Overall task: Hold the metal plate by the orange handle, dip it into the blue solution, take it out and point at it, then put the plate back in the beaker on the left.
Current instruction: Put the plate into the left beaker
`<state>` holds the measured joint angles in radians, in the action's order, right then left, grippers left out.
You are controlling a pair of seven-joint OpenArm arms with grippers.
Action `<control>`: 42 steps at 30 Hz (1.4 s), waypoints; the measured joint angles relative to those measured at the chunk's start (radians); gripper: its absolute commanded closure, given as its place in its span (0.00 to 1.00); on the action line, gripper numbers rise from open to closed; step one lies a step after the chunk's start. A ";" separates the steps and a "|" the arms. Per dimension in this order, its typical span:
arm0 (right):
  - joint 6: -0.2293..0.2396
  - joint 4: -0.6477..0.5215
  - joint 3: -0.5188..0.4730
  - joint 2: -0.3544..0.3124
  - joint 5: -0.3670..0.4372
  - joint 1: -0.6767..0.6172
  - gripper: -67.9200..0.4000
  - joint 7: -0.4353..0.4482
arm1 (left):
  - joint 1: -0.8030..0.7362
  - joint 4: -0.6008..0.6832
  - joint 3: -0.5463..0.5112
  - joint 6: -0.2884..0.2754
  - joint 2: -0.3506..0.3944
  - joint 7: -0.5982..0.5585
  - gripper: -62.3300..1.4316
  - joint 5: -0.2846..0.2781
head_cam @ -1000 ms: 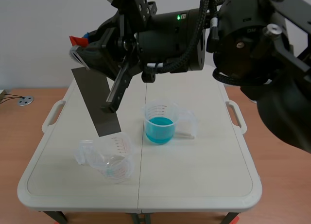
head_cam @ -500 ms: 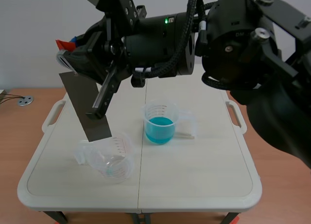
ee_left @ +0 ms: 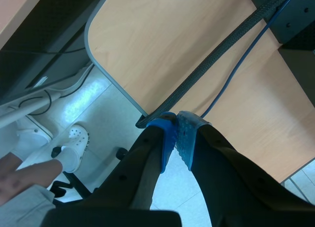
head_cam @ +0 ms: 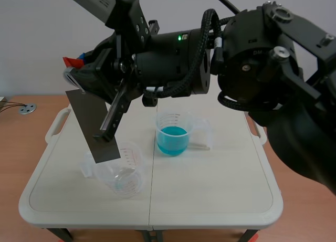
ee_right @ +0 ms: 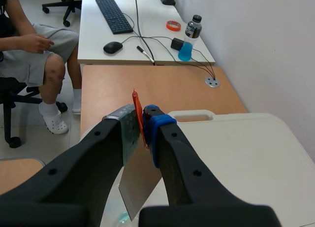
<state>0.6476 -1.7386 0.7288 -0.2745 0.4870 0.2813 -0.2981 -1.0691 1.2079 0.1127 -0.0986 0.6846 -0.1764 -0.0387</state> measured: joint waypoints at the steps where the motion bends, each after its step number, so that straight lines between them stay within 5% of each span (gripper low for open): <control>1: 0.000 0.000 0.000 0.000 0.000 -0.002 0.98 -0.003 | 0.000 0.000 0.000 0.000 0.000 0.000 0.93 0.000; 24: 0.000 0.124 0.000 0.000 0.000 -0.002 0.98 0.055 | 0.000 0.000 0.000 0.000 0.000 0.000 0.93 0.000; 34: -0.053 0.283 0.000 0.034 0.005 -0.002 0.98 0.114 | 0.000 0.000 0.000 0.000 0.000 0.000 0.93 0.000; 42: -0.053 0.396 0.000 0.067 0.114 -0.003 0.98 0.110 | 0.000 0.000 0.000 0.000 0.000 0.000 0.93 0.000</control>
<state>0.5945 -1.3430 0.7288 -0.2077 0.6010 0.2787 -0.1883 -1.0691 1.2079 0.1127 -0.0986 0.6842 -0.1764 -0.0387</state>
